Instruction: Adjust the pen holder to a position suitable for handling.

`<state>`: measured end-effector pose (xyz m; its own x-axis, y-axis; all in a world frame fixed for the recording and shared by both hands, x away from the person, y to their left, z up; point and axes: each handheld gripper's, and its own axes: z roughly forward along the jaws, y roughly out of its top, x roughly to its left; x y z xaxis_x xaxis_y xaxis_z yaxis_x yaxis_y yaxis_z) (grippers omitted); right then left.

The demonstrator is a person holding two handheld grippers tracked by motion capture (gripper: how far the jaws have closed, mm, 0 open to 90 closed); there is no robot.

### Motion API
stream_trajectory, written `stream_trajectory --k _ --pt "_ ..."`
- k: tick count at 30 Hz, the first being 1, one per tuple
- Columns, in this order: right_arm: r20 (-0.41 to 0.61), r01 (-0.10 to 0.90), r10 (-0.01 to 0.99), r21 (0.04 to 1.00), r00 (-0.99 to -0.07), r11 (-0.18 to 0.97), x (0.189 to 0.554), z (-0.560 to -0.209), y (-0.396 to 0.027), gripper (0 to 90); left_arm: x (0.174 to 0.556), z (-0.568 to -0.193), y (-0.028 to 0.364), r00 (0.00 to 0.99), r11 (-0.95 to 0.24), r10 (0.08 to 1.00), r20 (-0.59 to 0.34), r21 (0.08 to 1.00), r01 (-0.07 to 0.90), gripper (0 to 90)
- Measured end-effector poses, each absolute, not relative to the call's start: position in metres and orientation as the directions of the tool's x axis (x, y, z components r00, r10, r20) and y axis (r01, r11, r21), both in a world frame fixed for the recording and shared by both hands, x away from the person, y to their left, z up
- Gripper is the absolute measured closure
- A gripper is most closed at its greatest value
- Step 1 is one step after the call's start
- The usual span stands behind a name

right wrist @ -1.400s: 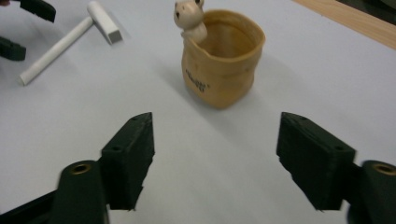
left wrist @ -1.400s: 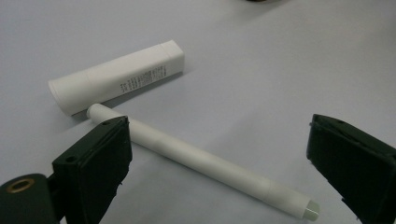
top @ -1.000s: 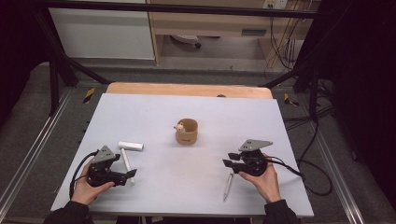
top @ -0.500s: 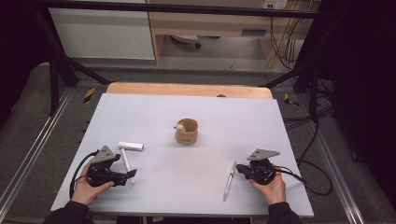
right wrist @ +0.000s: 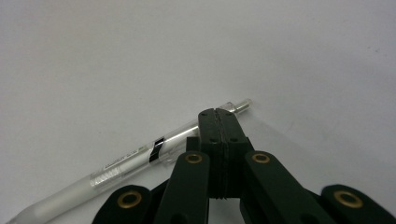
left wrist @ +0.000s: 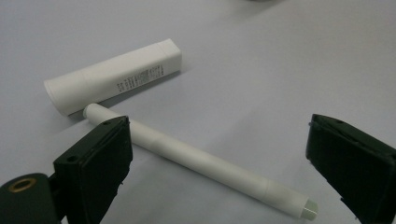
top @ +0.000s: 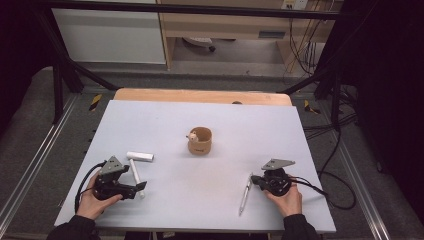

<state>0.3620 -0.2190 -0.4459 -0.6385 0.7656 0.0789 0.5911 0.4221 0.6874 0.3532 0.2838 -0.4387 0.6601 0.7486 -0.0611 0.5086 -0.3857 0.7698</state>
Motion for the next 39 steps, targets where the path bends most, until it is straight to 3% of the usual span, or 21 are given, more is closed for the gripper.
stream_trajectory --k 39 --pt "0.112 0.551 0.699 0.706 -0.707 0.445 0.390 -0.451 -0.158 90.0 0.354 -0.439 0.285 0.650 -0.373 0.757 -0.068 0.772 0.514 7.5"
